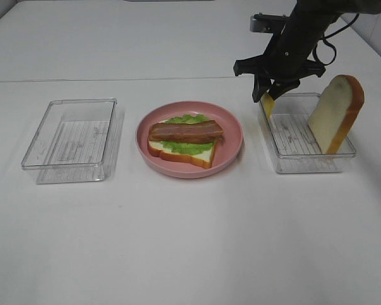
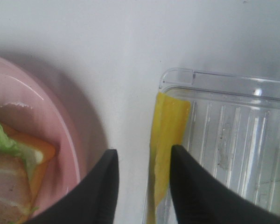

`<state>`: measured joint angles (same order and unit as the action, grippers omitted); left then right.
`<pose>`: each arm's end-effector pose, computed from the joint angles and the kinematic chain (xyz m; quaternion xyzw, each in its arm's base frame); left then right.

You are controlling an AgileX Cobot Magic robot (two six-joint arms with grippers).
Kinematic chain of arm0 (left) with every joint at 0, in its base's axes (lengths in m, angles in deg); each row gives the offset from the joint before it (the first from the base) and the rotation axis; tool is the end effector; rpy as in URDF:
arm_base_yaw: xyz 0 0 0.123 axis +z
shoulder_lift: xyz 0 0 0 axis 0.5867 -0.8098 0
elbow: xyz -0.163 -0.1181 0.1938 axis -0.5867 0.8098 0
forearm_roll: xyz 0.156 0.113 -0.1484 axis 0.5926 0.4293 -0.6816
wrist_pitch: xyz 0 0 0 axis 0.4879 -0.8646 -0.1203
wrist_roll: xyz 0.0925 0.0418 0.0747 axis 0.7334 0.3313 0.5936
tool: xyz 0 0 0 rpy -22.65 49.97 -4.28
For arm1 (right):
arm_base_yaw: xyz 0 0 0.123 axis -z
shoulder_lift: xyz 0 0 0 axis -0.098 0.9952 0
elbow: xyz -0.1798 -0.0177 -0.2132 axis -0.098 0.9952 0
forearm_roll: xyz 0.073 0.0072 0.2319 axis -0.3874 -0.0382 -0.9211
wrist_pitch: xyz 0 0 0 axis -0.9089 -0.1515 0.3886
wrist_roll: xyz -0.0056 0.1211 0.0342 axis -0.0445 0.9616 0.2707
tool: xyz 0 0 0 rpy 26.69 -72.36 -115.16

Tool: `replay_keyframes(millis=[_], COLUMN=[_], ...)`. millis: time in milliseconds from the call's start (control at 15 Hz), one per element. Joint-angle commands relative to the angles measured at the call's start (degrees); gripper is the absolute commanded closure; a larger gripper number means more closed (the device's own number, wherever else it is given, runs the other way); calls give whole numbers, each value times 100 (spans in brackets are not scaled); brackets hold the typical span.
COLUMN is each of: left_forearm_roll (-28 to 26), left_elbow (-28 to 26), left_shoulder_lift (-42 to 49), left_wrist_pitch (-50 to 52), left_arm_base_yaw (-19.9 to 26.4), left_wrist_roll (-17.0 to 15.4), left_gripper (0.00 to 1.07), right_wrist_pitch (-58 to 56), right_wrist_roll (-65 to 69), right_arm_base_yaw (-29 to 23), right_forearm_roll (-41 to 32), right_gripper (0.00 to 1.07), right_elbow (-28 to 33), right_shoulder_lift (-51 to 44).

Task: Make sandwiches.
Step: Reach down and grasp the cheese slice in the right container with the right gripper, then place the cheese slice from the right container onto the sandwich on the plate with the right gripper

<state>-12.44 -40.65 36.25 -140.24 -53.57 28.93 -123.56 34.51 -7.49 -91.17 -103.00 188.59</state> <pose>0.0213 -0.0128 0.2585 0.1487 0.8357 -0.0957 0.5200 0.4805 0.1200 0.1353 -0.0698 0.9779 0.0618 0.1869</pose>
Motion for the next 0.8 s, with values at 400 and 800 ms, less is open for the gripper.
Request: replay_keyframes(millis=[400,800], left_forearm_roll=[17,17], left_elbow=[11,11], left_shoulder_lift=[120,120], left_wrist_pitch=[23,23], left_arm_base_yaw=[-23,-23], left_wrist_roll=[-11,-11], left_gripper=[22,22], right_wrist_pitch=[-57,-92], right_wrist_roll=[-40,-103], right_arm_base_yaw=[29,29], right_forearm_roll=[69,-241], right_gripper=[107,107], right_elbow=[-23,-23], right_shoulder_lift=[-229,-877])
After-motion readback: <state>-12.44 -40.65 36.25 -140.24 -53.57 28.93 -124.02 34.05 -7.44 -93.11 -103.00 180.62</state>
